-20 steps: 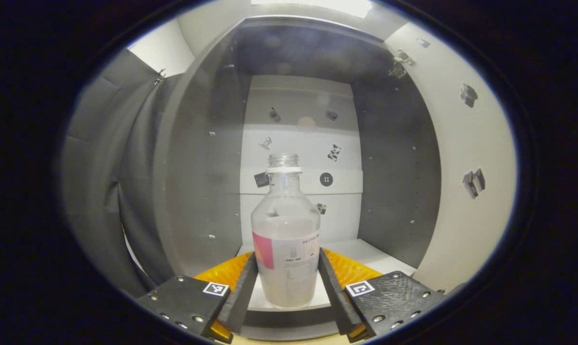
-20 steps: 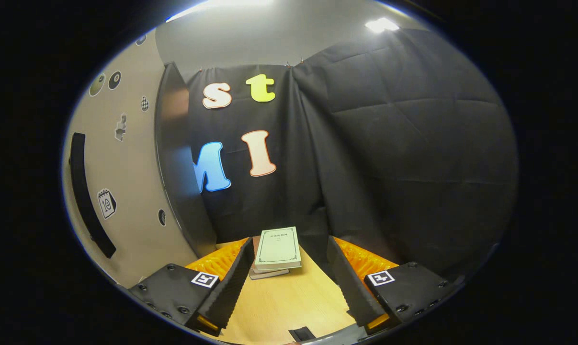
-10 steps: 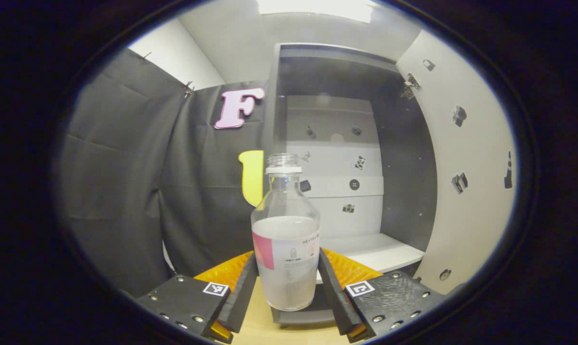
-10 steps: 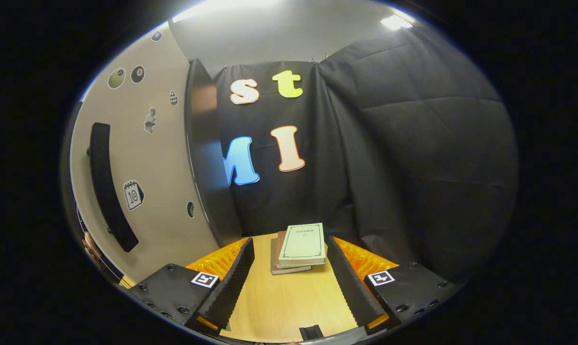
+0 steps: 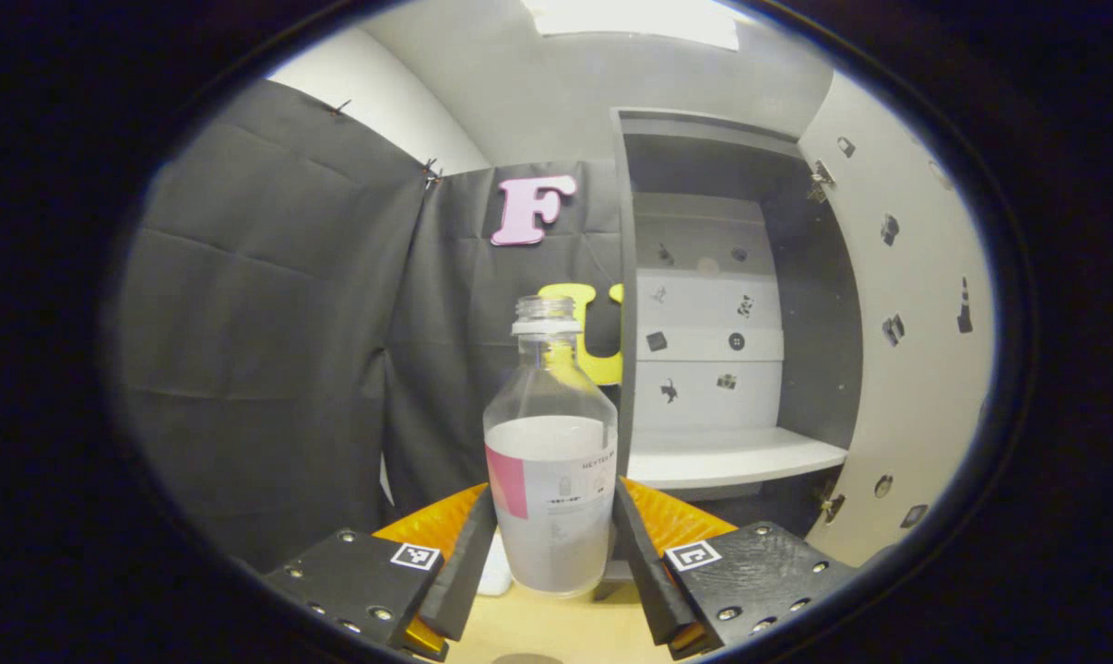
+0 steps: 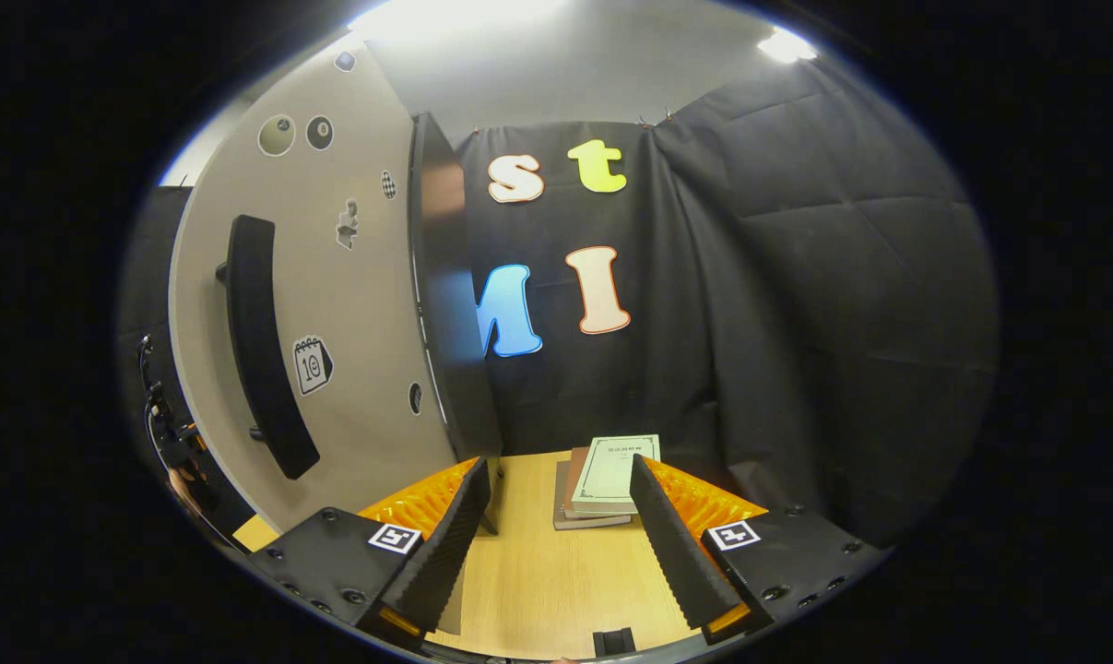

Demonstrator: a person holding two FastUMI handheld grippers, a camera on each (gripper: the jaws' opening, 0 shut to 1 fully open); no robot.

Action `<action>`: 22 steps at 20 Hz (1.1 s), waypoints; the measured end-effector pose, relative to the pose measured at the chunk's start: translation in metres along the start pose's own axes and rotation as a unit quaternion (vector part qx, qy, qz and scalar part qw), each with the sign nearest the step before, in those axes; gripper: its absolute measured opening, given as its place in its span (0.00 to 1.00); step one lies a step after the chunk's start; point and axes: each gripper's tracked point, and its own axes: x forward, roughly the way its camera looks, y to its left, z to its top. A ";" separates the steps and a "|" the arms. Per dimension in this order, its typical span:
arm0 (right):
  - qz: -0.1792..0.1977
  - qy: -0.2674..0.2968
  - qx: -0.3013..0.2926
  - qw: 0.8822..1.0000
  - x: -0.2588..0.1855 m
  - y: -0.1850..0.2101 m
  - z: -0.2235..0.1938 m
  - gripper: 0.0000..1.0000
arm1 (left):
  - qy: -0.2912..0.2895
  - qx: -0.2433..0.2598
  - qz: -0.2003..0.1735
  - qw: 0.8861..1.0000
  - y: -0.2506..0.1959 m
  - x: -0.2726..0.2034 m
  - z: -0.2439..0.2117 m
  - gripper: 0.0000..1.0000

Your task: Open the cabinet door with the right hand, grasp the bottle in the cabinet with the left hand and place it on the coaster, then close the cabinet door with the right hand.

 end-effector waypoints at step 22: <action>-0.029 0.043 -0.052 0.997 0.007 -0.021 -0.050 0.97 | 0.073 -0.044 0.034 0.996 0.024 -0.040 -0.229 0.70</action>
